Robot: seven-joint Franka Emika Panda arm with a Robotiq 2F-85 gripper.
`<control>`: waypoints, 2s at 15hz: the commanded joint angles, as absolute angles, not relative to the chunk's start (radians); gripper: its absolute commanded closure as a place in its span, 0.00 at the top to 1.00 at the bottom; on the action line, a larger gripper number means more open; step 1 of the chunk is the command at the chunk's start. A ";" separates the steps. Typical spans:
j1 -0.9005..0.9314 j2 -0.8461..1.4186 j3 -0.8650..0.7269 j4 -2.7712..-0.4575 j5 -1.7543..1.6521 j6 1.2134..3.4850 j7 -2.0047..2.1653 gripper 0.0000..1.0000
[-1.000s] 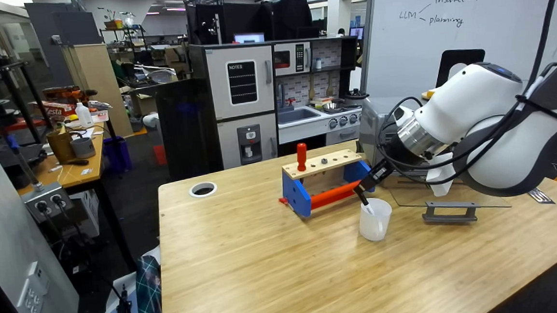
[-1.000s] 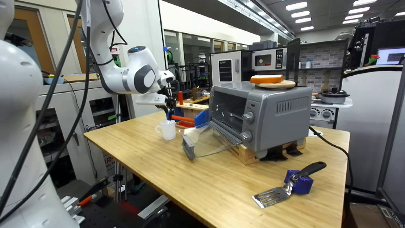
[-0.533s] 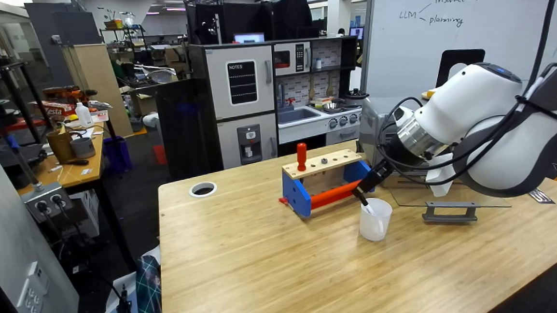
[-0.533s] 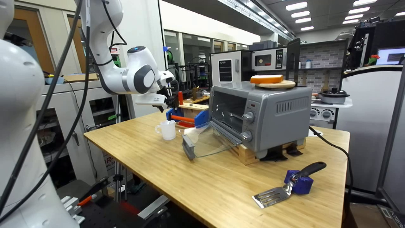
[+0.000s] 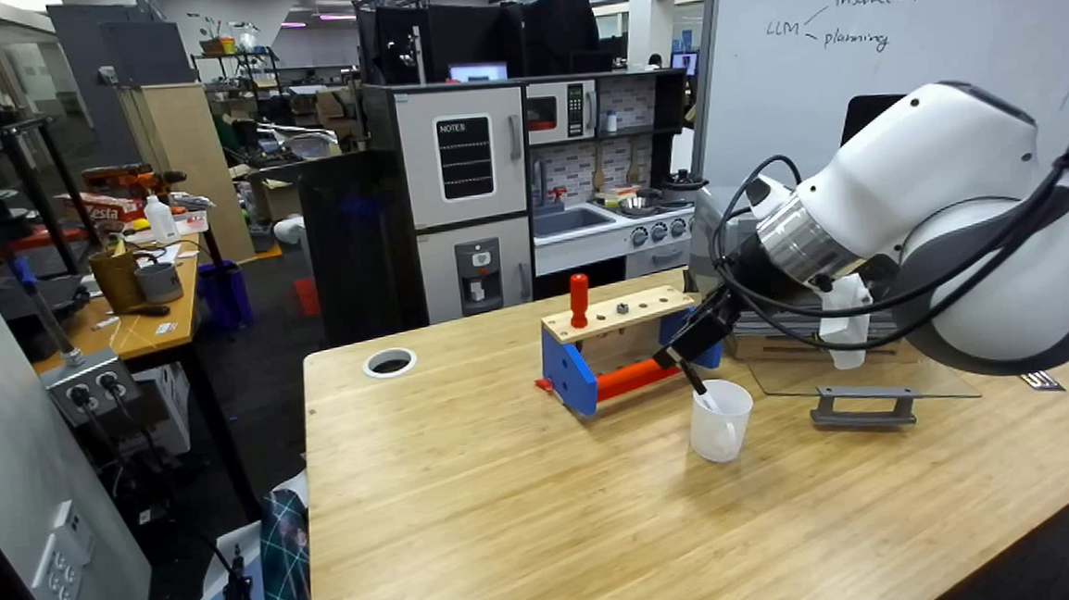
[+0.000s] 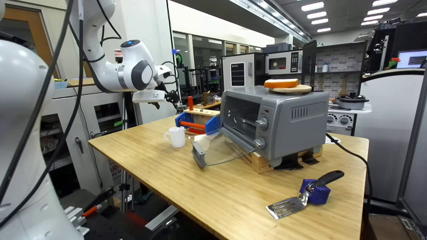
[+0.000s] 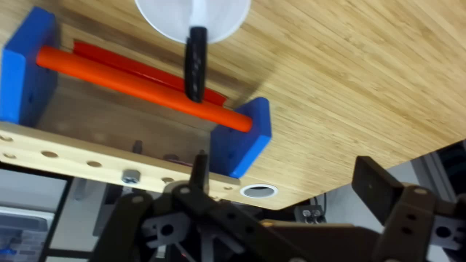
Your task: Put the marker in the mug
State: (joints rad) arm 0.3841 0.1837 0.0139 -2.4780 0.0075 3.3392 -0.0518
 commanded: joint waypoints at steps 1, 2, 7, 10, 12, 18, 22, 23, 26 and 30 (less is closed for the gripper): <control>0.487 0.056 -0.037 -2.567 0.008 3.337 -0.128 1.00; 0.510 0.024 -0.046 -2.593 0.018 3.343 -0.147 1.00; 0.480 -0.078 -0.015 -2.724 0.078 3.379 -0.258 1.00; 0.448 -0.118 0.075 -2.809 0.236 3.449 -0.319 1.00; 0.481 -0.093 0.046 -2.793 0.222 3.434 -0.288 1.00; 0.468 -0.106 0.101 -2.818 0.303 3.460 -0.301 1.00; 0.468 -0.106 0.102 -2.818 0.303 3.460 -0.301 1.00; 0.468 -0.106 0.102 -2.818 0.303 3.460 -0.301 1.00; 0.468 -0.106 0.102 -2.818 0.303 3.460 -0.301 1.00; 0.468 -0.106 0.102 -2.818 0.303 3.460 -0.301 1.00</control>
State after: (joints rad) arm 0.4679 -0.1056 0.1017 -2.8179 0.3030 3.4597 -0.3013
